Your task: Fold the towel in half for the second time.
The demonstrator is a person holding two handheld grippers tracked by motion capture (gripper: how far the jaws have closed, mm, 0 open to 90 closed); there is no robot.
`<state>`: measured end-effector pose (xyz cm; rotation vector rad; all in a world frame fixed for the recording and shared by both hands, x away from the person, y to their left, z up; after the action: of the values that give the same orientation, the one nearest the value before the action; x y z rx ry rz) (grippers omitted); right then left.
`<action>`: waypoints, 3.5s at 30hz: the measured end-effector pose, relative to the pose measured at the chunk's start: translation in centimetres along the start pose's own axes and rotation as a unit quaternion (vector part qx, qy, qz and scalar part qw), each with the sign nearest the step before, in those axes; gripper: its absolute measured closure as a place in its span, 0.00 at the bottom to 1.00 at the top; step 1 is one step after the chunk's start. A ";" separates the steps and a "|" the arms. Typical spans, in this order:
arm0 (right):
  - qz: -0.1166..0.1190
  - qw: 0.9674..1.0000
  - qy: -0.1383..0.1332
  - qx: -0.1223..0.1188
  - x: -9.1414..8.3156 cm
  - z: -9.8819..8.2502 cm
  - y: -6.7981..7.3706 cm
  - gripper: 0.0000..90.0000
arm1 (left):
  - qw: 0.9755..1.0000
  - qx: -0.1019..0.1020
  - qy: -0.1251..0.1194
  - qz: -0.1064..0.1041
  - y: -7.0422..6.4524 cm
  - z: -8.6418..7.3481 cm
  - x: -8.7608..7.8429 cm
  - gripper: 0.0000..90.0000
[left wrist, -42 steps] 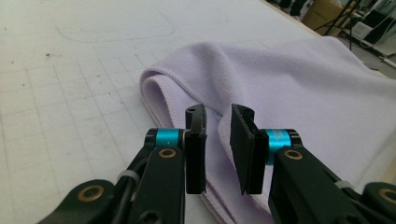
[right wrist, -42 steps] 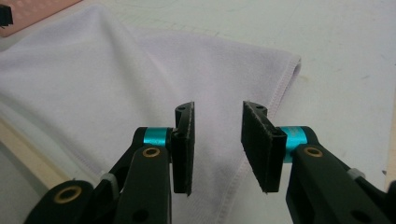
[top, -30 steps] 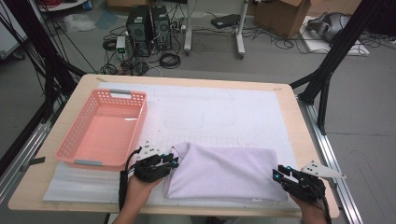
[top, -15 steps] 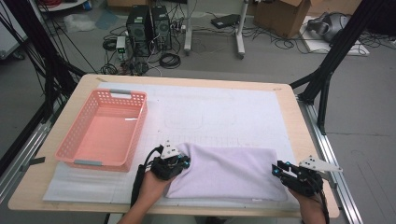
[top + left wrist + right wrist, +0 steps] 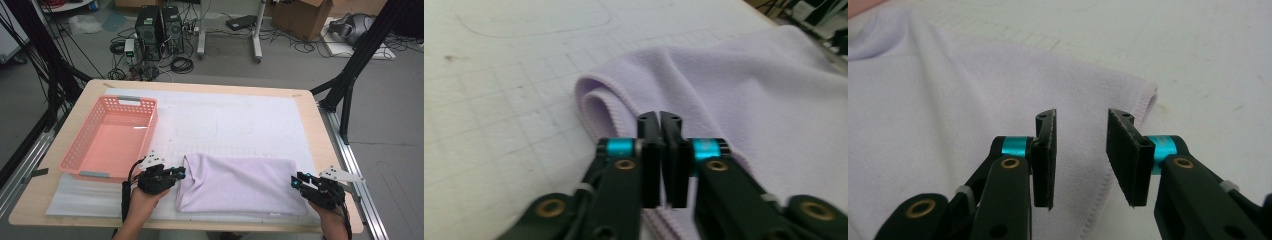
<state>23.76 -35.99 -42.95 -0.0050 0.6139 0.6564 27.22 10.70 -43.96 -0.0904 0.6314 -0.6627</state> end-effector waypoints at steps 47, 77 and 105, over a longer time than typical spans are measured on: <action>-0.096 0.990 0.071 -0.079 8.0 3.0 -0.9 0.80 | 0.999 0.020 -0.012 0.037 0.1 0.6 0.8 0.57; -0.036 0.998 0.010 0.054 5.0 2.7 -5.4 0.92 | 0.997 -0.043 -0.013 0.064 1.8 3.4 5.1 0.88; -0.075 0.994 -0.047 0.069 3.6 4.4 -6.2 0.61 | 0.999 -0.003 -0.016 0.043 0.8 5.1 4.4 0.60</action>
<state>31.93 -38.07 -42.45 0.1080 0.5608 0.4649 33.30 8.07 -42.30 -0.0788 0.6023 -0.5750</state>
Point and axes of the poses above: each handheld gripper's, and its own axes: x roughly forward along the jaws, z roughly out of its top, y roughly to its left, the point moved 1 cm from there along x, roughly forward along the jaws, and after that the axes turned 7 degrees about z, right-handed, at the moved point
